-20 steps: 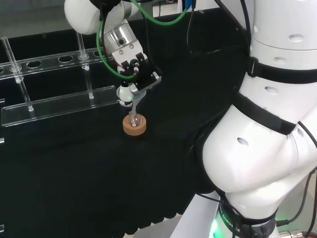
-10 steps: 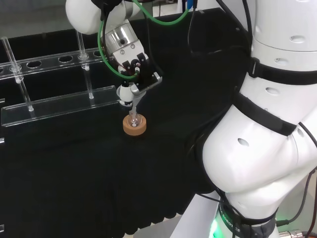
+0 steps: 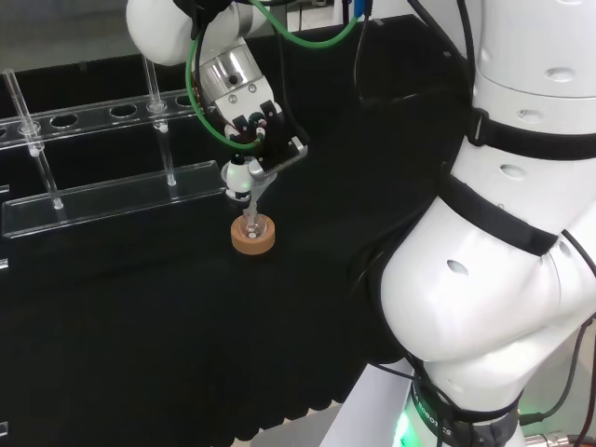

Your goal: Place the funnel on the round-bottom flask.

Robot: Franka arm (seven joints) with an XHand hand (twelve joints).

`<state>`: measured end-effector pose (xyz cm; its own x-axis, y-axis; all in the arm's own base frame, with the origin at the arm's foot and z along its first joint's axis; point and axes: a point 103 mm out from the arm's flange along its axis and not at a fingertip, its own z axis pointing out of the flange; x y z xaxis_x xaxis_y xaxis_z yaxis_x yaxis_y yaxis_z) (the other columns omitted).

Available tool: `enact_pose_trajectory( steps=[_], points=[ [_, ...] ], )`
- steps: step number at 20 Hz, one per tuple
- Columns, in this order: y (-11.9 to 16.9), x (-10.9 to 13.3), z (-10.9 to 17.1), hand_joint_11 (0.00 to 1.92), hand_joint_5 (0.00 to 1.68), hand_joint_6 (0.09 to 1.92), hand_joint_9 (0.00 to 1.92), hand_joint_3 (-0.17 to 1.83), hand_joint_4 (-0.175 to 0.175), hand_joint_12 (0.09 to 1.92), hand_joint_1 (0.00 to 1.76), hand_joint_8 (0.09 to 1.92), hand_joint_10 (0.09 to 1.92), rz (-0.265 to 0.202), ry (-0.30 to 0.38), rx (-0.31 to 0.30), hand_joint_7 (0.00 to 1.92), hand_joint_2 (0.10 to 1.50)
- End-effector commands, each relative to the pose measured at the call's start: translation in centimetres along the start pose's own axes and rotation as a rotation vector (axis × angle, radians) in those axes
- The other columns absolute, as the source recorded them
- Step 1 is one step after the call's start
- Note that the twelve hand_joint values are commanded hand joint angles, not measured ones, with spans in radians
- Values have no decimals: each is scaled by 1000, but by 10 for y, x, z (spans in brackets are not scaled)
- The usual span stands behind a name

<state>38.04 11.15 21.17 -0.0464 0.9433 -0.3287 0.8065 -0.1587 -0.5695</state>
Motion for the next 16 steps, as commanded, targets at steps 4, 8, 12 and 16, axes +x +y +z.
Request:
enact_pose_trajectory(
  steps=[4,8,12,16],
  points=[
    [-2,1,-1,292,286,95,321,536,-37,1385,701,629,674,-6,-14,19,54,633],
    [-3,2,-2,157,179,87,122,474,-32,1425,649,303,723,1,-25,8,2,632],
    [-3,1,-3,97,139,87,54,445,-28,1444,641,153,748,5,-29,15,0,639],
    [-4,-1,-4,88,133,87,45,439,-27,1447,642,135,753,4,-17,-4,0,641]
  ],
)
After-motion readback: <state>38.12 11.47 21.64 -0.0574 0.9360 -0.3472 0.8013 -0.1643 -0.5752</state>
